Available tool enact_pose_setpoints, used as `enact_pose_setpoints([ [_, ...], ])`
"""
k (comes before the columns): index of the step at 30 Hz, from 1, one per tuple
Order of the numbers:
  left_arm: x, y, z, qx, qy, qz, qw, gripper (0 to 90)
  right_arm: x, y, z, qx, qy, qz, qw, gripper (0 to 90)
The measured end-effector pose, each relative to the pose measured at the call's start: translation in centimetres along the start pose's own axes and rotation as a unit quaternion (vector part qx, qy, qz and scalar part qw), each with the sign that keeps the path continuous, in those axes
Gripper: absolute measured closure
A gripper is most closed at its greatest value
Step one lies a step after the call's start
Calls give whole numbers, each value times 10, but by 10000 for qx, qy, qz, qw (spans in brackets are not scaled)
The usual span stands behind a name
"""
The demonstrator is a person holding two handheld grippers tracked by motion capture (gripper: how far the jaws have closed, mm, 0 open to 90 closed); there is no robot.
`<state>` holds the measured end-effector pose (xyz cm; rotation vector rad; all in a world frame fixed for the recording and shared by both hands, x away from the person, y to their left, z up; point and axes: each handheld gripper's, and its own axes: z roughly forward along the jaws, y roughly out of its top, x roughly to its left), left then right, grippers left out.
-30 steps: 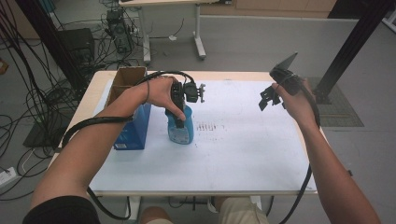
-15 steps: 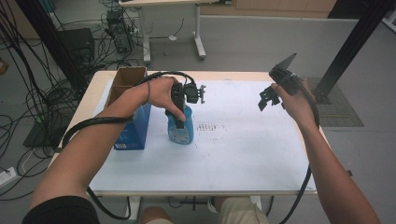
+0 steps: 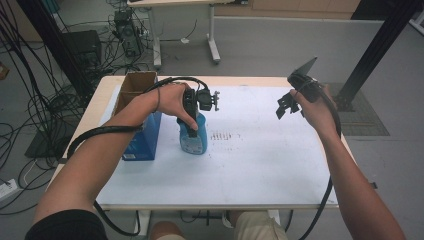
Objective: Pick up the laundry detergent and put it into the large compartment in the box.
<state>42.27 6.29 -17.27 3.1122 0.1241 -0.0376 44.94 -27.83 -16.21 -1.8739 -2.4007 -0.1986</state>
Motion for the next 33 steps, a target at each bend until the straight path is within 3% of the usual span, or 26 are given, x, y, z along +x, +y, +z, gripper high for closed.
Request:
enact_pose_setpoints([
  [14, 2, -2, 3, -25, 25, 29, 10000, 227, -1, 1, 2, 9, -23, 19, 10000, 75],
  [19, 2, 0, 4, 2, 38, 87, 10000, 319, -1, 0, 0, -13, -24, 24, 10000, 75],
  [33, 2, -2, 3, -48, 32, 145, 9999, 338, 2, 1, 2, -6, -30, -10, 10000, 75],
])
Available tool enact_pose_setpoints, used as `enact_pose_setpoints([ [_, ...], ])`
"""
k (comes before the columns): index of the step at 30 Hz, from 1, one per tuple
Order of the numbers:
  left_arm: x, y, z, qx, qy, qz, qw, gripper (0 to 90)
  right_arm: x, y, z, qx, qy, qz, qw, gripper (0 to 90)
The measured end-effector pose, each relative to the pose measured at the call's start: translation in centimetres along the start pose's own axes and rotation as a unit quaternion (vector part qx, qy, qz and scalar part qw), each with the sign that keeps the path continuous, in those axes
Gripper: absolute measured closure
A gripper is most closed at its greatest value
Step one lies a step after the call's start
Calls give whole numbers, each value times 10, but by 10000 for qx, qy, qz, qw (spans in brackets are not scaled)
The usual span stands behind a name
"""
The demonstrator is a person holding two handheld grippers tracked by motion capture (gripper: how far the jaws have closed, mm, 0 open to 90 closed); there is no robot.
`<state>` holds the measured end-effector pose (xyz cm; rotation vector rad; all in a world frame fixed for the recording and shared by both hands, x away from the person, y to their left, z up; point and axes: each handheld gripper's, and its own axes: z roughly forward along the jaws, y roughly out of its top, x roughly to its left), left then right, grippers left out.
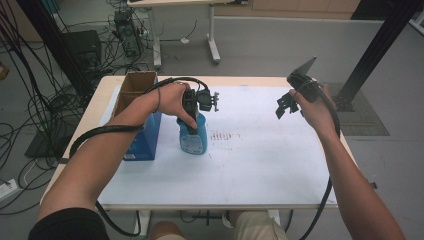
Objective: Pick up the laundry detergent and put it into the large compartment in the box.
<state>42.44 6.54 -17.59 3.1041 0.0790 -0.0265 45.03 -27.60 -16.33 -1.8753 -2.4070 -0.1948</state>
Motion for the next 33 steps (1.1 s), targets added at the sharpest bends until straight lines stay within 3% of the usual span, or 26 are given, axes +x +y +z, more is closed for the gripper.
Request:
enact_pose_setpoints([
  [33, -3, 4, 0, 101, 15, 52, 9999, 351, 4, 1, 0, -30, -10, -41, 10000, 76],
])
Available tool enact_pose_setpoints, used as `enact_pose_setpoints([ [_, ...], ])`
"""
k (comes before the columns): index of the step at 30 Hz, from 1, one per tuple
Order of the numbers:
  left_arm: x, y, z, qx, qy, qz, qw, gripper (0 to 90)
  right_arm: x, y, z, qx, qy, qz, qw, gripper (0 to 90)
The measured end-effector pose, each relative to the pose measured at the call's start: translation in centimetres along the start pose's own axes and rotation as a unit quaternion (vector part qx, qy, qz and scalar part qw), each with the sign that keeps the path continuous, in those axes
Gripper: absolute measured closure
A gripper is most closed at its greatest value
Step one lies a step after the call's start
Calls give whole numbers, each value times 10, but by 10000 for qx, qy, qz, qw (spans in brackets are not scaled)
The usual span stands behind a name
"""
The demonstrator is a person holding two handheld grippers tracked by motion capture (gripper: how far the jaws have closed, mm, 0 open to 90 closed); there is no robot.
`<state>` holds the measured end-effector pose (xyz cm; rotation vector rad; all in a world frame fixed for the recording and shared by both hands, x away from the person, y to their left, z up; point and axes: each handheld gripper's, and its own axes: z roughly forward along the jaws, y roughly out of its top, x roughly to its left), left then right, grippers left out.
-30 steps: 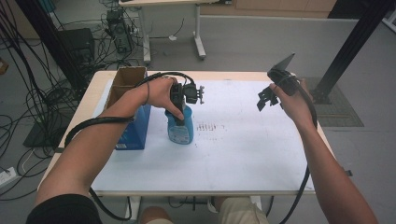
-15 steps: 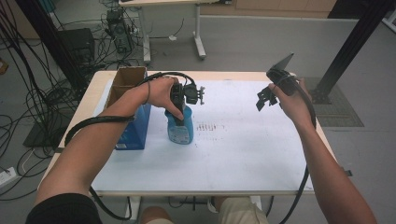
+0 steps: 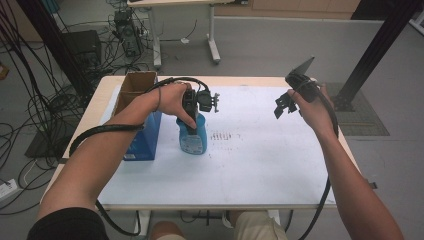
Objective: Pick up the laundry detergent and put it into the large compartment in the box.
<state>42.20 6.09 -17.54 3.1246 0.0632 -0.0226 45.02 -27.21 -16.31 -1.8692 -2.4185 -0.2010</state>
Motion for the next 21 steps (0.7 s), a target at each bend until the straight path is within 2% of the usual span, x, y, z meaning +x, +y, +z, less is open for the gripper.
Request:
enact_pose_setpoints([
  [21, 1, 0, 0, 11, -15, 13, 10000, 355, 3, 0, 0, -15, -32, -19, 10000, 75],
])
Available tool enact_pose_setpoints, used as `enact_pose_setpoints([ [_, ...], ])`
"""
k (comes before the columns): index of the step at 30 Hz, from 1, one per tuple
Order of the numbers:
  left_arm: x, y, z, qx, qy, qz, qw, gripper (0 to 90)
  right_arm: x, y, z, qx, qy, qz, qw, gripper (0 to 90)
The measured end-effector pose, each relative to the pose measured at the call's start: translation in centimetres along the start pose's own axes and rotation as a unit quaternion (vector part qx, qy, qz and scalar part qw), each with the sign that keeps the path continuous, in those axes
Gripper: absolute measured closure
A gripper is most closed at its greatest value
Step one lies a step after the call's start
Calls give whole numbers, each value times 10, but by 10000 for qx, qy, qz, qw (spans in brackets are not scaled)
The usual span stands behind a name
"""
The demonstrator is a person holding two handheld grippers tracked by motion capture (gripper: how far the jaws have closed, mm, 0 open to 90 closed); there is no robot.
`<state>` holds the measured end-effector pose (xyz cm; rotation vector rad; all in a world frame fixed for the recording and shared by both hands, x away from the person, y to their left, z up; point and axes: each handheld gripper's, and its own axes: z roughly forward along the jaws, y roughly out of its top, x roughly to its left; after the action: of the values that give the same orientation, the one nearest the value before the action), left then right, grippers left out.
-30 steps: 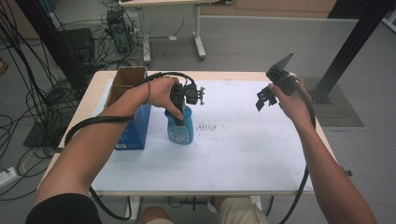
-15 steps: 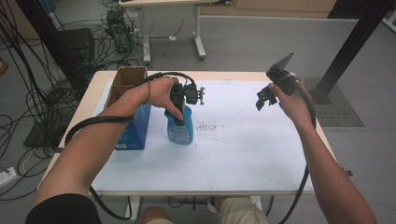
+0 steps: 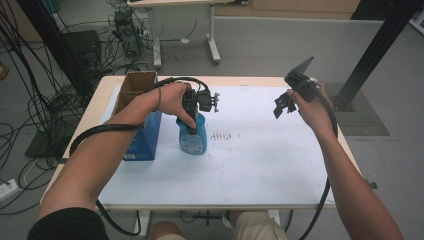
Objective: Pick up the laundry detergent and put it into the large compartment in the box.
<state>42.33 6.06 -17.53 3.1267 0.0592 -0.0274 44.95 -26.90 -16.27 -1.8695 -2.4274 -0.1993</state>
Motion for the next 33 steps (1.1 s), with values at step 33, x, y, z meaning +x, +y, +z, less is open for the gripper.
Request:
enact_pose_setpoints([
  [33, 0, 0, 0, 3, 4, -32, 10000, 357, 2, 0, -1, -13, 6, -9, 10000, 75],
])
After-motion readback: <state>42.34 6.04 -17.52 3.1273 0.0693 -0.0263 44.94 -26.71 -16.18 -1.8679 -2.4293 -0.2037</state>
